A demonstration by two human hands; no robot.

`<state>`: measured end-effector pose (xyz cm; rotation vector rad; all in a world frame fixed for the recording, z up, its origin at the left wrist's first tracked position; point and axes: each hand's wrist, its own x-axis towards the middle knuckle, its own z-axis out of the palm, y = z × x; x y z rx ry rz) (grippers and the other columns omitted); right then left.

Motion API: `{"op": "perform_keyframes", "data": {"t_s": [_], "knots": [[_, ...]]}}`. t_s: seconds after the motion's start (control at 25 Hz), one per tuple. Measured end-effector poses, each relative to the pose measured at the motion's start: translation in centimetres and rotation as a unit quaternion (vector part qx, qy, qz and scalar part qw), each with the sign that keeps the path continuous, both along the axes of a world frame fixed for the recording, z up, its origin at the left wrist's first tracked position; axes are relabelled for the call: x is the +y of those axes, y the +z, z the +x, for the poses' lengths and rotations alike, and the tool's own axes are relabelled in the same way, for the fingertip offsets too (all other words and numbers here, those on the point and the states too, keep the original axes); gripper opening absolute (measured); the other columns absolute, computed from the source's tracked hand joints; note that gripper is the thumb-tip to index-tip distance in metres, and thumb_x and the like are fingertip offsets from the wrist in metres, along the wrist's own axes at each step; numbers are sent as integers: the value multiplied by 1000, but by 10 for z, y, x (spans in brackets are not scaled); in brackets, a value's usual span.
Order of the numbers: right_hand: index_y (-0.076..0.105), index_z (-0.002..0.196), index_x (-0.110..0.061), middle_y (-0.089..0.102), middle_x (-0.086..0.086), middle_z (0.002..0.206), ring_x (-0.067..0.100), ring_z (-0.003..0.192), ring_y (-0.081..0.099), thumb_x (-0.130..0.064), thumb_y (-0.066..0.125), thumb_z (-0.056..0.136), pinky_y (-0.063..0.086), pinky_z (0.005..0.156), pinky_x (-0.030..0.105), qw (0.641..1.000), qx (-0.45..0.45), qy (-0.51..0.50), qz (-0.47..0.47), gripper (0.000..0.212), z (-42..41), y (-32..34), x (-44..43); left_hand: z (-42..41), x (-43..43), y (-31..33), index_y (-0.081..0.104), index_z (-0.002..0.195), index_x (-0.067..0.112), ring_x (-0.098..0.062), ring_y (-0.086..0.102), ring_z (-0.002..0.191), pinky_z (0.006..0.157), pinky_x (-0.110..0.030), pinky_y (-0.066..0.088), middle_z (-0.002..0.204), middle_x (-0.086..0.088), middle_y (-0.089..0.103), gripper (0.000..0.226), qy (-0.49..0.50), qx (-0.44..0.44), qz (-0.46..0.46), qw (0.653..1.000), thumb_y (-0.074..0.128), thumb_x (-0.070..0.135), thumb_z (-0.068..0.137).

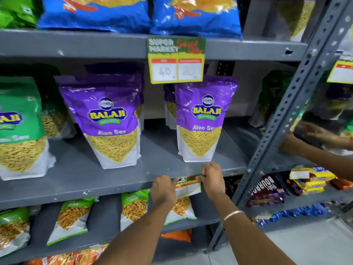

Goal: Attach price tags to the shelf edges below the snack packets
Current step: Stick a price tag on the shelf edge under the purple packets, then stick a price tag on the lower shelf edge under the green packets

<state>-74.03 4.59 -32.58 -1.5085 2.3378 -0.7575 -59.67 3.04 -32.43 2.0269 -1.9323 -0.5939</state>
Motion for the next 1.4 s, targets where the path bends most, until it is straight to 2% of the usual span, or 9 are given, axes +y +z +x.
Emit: {"op": "perform_keyframes", "data": {"t_s": [0.08,0.16,0.28,0.64,0.84,1.0,1.12,1.28,1.4], "knots": [[58,75,-11,59,17,108,33,107,53,-20,74,75,48,84,39,998,45,3,33,18,0,7,1,10,-1,10,63,108,2,-35,60,113,92,-42,49,119,-17,65,46,-12,-6,21,1000,49,42,91],[61,102,-4,57,18,117,35,114,50,-26,72,75,48,90,40,991,121,-6,64,37,9,15,-1,39,-4,22,61,113,2,-36,56,118,96,-42,46,123,-19,62,46,-46,-25,38,998,48,40,92],[57,108,-1,52,24,115,43,111,47,-21,71,76,48,87,48,985,169,-16,9,40,55,45,-15,116,-9,41,60,115,3,-36,54,119,97,-42,45,126,-20,60,46,-27,-48,20,998,46,40,92],[63,97,-4,53,21,114,38,105,58,-5,56,81,48,88,42,967,19,248,-58,17,355,101,-67,426,1,69,64,106,0,-36,62,108,89,-41,51,114,-21,67,39,224,70,-27,972,45,31,94],[62,111,-3,60,19,123,32,116,56,-6,49,86,46,98,39,959,-60,276,19,29,536,59,-71,591,-50,-6,64,112,3,-33,63,110,88,-36,54,118,-17,65,37,236,166,91,953,58,27,85],[58,118,2,59,21,128,33,122,53,-2,53,84,43,103,42,960,-62,263,77,35,609,26,-74,618,-48,-12,49,92,13,-24,54,95,57,-19,42,85,-13,58,9,165,280,173,930,58,11,89],[67,101,0,70,24,108,37,106,64,2,53,77,53,91,47,977,-61,191,68,28,625,13,-79,616,-46,-16,44,69,18,-9,39,65,55,-21,32,74,-1,44,27,141,371,241,886,51,6,91],[71,90,-10,72,17,102,33,104,63,-8,53,82,50,88,38,991,-44,112,51,19,633,14,-66,612,-51,-27,48,53,19,-19,43,61,43,-16,38,60,-3,42,36,130,402,192,886,62,-2,79],[68,72,-9,73,16,82,29,88,68,-4,56,80,52,74,38,992,-119,27,21,16,630,8,-47,617,-57,-44,51,42,24,-17,49,73,60,-28,38,51,7,51,44,127,357,86,921,65,-3,73]]}}
